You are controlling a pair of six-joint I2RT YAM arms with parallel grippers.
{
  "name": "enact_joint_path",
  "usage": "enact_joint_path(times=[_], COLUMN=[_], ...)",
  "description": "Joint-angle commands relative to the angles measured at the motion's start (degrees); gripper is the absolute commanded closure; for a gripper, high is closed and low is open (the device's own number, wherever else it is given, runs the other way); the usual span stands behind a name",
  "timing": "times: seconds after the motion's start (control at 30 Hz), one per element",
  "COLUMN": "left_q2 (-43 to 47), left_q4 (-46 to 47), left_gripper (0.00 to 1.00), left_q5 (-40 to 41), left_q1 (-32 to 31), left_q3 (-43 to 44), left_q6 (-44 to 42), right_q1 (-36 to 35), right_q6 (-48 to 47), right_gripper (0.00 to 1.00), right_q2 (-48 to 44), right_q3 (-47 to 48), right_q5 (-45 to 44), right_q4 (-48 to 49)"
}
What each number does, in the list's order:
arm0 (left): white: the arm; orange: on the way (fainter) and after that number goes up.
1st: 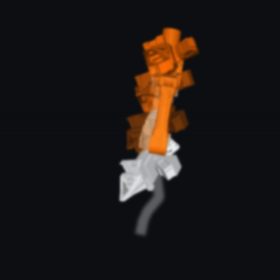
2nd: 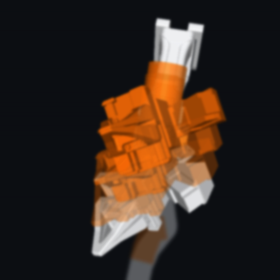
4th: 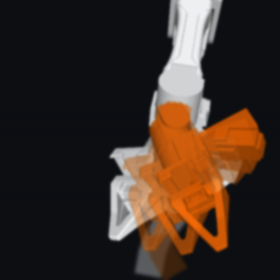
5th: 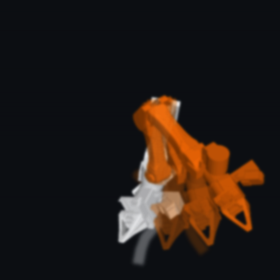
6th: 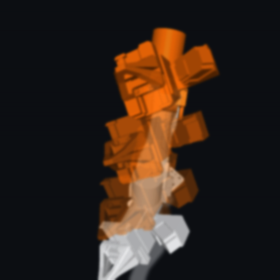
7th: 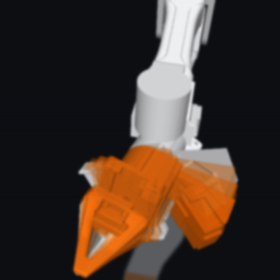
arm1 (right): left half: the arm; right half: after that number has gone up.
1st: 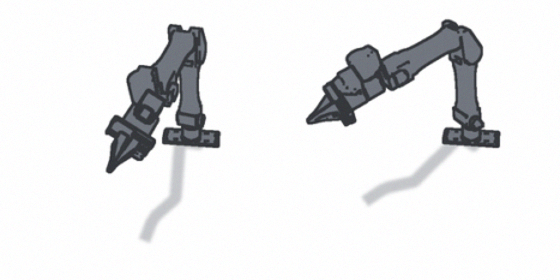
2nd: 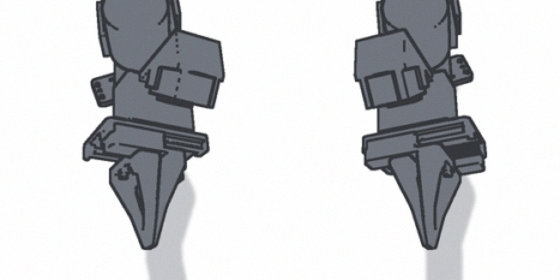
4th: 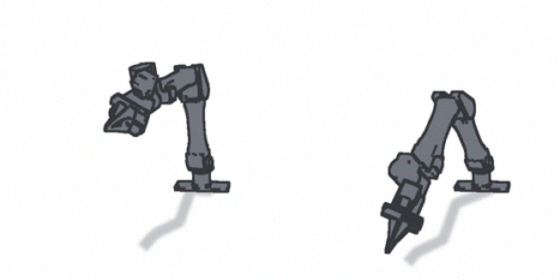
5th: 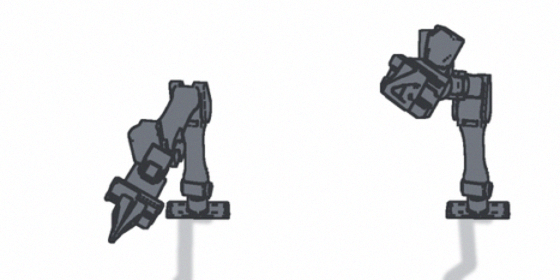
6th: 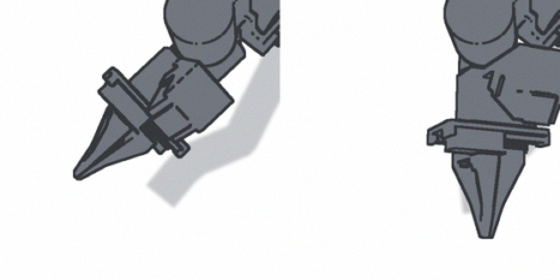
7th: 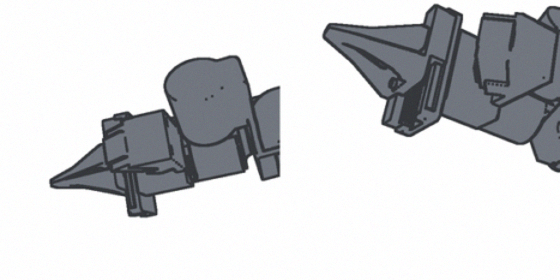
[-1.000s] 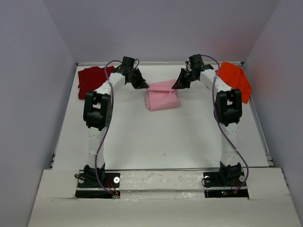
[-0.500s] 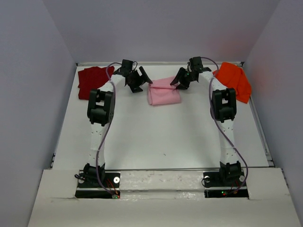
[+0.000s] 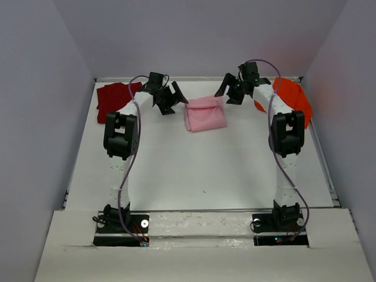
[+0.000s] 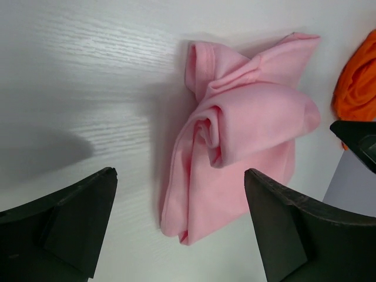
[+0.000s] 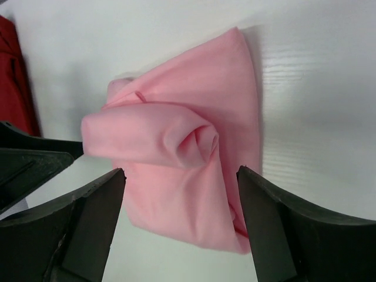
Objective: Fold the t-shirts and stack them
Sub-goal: Fold the long partially folded tshirt into a neat square
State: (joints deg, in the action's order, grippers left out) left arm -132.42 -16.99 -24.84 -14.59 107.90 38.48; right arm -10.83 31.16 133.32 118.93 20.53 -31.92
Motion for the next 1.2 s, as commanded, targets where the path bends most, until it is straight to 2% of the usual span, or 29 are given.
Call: enact_joint_path(times=[0.0, 0.07, 0.1, 0.13, 0.2, 0.23, 0.37, 0.4, 0.47, 0.5, 0.53, 0.6, 0.67, 0.7, 0.8, 0.87, 1.07, 1.17], left_q2=[10.50, 13.49, 14.37, 15.43, 15.70, 15.01, 12.63, 11.67, 10.53, 9.91, 8.77, 7.36, 6.48, 5.52, 3.93, 2.26, -2.48, -5.91], left_q4=[1.87, 2.93, 4.24, 4.68, 6.09, 6.27, 6.88, 7.76, 8.90, 8.91, 8.91, 9.00, 8.91, 8.82, 7.59, 6.36, -0.13, -6.62], left_gripper=[0.01, 0.01, 0.01, 0.02, 0.03, 0.05, 0.09, 0.17, 0.26, 0.37, 0.42, 0.58, 0.67, 0.77, 0.94, 1.00, 1.00, 1.00], left_q5=[-4.06, -4.69, -5.47, -6.00, -7.06, -8.37, -8.82, -9.78, -10.49, -10.49, -10.49, -10.32, -10.23, -10.05, -9.62, -9.26, -7.16, -4.70], left_q1=[-0.53, -1.05, -1.75, -2.19, -3.77, -4.39, -6.50, -7.11, -7.55, -7.82, -8.08, -8.26, -8.35, -8.35, -8.35, -8.35, -8.53, -9.14], left_q3=[-3.90, -5.85, -7.33, -7.87, -8.05, -7.44, -5.77, -5.59, -4.89, -4.28, -3.14, -2.00, -1.38, -0.76, 0.90, 1.87, 5.74, 9.08], left_q6=[-0.51, 0.72, 1.07, 1.51, 2.48, 2.65, 3.27, 4.14, 4.94, 5.11, 5.03, 5.03, 5.03, 4.85, 4.15, 3.01, 0.02, -3.31], right_q1=[0.37, 0.37, 0.37, 0.37, 0.37, 0.37, 0.37, -0.24, -0.77, -0.77, -1.29, -1.30, -1.30, -1.82, -2.35, -2.35, -2.88, -2.88], right_q6=[-1.97, -2.33, -2.68, -2.42, -2.15, -1.63, -1.10, -1.01, -1.18, -1.36, -1.28, -1.19, -0.92, -0.84, -0.75, -0.75, -1.10, -1.62], right_gripper=[0.20, 0.28, 0.37, 0.61, 0.69, 1.00, 1.00, 1.00, 1.00, 1.00, 1.00, 1.00, 1.00, 1.00, 1.00, 1.00, 1.00, 1.00], right_q2=[-7.89, -9.39, -9.65, -9.83, -9.66, -9.22, -5.97, -4.83, -4.12, -3.68, -2.98, -1.84, -0.87, -0.43, 1.24, 2.03, 2.39, 1.95], right_q3=[-4.58, -5.81, -6.78, -7.31, -8.10, -8.37, -6.88, -6.61, -5.74, -5.38, -4.94, -4.42, -3.54, -2.75, -1.60, -1.43, -2.48, -3.71], right_q5=[1.79, 2.23, 3.45, 3.81, 5.82, 6.44, 9.34, 10.13, 9.97, 9.96, 10.05, 10.14, 10.05, 10.31, 10.14, 9.97, 9.09, 7.94], right_q4=[0.28, -1.11, -1.47, -1.65, -2.00, -2.35, -3.23, -3.32, -3.50, -3.50, -3.58, -3.59, -3.85, -3.94, -4.11, -4.11, -4.46, -4.73])
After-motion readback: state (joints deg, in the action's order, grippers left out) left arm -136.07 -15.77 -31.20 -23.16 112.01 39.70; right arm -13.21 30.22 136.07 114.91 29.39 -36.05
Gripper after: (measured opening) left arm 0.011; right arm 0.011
